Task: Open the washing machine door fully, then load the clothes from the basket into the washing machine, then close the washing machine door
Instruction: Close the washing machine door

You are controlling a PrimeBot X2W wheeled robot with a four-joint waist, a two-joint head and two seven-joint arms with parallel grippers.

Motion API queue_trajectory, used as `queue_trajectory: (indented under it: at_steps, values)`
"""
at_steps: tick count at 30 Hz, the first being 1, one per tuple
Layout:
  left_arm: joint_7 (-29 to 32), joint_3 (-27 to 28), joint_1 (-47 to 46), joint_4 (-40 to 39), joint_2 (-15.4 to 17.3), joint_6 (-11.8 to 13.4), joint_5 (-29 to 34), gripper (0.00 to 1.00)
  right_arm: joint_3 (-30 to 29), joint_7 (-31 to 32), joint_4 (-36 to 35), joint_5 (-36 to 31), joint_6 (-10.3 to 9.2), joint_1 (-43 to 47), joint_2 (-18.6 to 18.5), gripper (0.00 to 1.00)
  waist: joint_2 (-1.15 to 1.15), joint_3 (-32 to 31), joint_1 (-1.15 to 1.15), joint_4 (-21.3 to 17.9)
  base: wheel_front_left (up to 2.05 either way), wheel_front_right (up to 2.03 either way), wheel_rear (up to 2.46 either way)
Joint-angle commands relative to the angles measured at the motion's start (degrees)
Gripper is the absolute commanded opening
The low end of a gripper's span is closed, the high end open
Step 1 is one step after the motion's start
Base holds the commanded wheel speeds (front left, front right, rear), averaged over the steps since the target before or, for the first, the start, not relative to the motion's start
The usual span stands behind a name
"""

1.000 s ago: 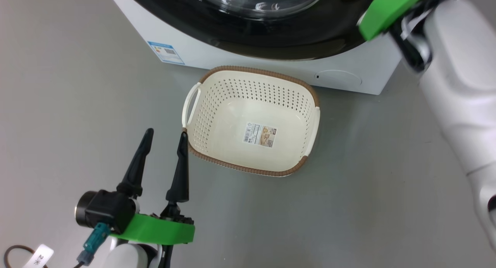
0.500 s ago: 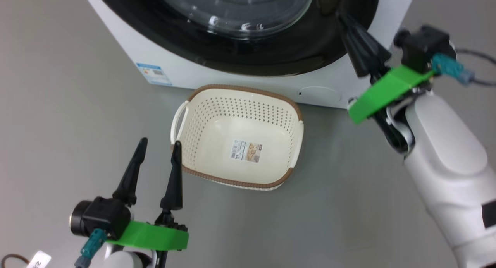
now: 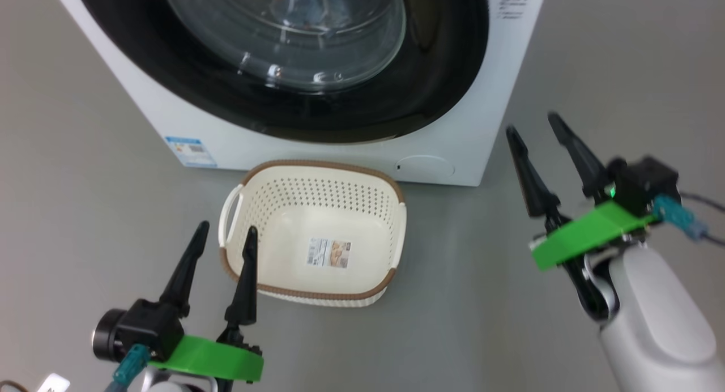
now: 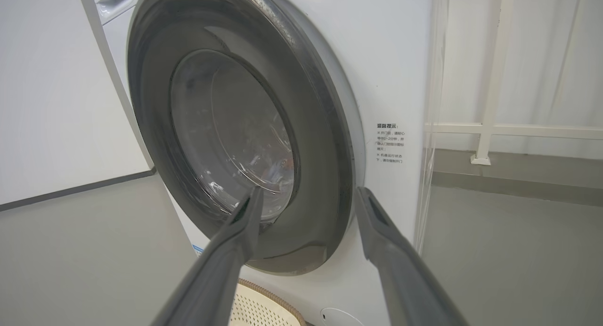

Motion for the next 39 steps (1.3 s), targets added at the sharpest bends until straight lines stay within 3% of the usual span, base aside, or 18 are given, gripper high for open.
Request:
queue_trajectory:
  at_steps: [1, 14, 21, 29, 39]
  values:
    - [0.32, 2.03, 0.49, -1.16, 1.54, -0.25, 0.12, 1.00, -0.72, -0.26, -2.70, -1.07, -0.15, 3.31, 1.22, 1.00, 0.00, -2.07, 0.00, -1.96, 0.00, 0.00, 0.00]
    - [2.06, 1.62, 2.85, -0.97, 2.61, -0.03, -0.91, 1.00, -11.74, 2.79, -14.26, -6.77, -0.15, 23.51, 5.65, 1.00, 0.00, -6.56, 0.00, -4.98, 0.00, 0.00, 0.00]
    - [2.41, 1.42, 4.19, -1.02, 2.79, 0.21, -1.58, 1.00, -13.74, 6.04, -22.28, -8.51, -0.15, 30.60, 7.95, 1.00, 0.00, -7.78, 0.00, -5.97, 0.00, 0.00, 0.00]
    - [2.62, 1.21, 5.51, -0.89, 3.04, 0.58, -2.27, 1.00, -15.32, 8.91, -28.64, -9.65, -0.15, 35.30, 8.71, 1.00, 0.00, -9.18, 0.00, -5.88, 0.00, 0.00, 0.00]
    - [2.97, 0.91, 6.59, -0.97, 3.47, 0.93, -2.79, 1.00, -15.29, 9.87, -29.92, -9.58, -0.15, 36.31, 8.90, 1.00, 0.00, -10.15, 0.00, -4.78, 0.00, 0.00, 0.00]
